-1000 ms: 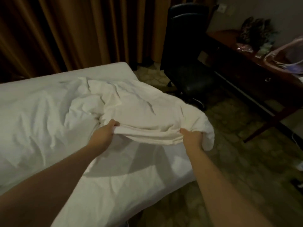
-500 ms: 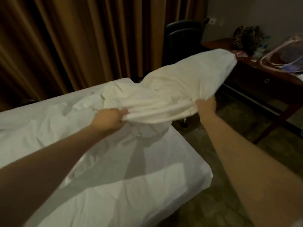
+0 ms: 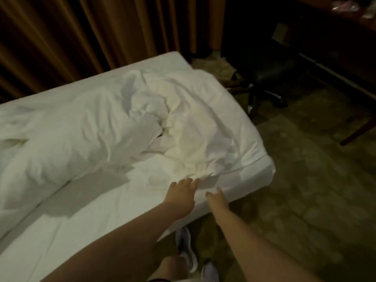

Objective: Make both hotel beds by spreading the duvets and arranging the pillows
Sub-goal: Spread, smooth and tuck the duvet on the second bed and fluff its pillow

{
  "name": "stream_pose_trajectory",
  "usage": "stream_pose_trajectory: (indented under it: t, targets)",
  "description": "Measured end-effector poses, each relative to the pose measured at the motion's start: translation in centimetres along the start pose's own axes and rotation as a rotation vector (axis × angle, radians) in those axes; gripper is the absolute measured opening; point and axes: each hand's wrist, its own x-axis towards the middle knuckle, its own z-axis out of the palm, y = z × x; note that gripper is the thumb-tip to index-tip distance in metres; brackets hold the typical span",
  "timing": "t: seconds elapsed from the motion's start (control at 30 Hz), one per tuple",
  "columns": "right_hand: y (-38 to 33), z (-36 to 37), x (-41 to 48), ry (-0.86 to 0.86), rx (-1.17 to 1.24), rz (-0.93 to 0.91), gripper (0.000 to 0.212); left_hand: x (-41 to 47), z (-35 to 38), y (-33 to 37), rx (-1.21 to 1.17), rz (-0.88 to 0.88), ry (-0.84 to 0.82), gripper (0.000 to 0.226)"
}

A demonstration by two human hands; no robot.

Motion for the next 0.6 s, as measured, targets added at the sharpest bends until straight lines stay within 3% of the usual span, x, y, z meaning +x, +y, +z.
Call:
stream_pose_trajectory:
  t: [0.3,0.6]
  targets:
    - [-3.4,10.2,-3.9,-0.139,-0.472,-0.313,0.058,-11.2,6.9,-12.3,-0.145,-0.523,-0.028,0.069]
    - [-10.6,26.8,-1.7,-0.092,-0.952,-0.624,0.064,-14.8,10.1,-28.1,-0.145,-0.727,-0.006,0.08]
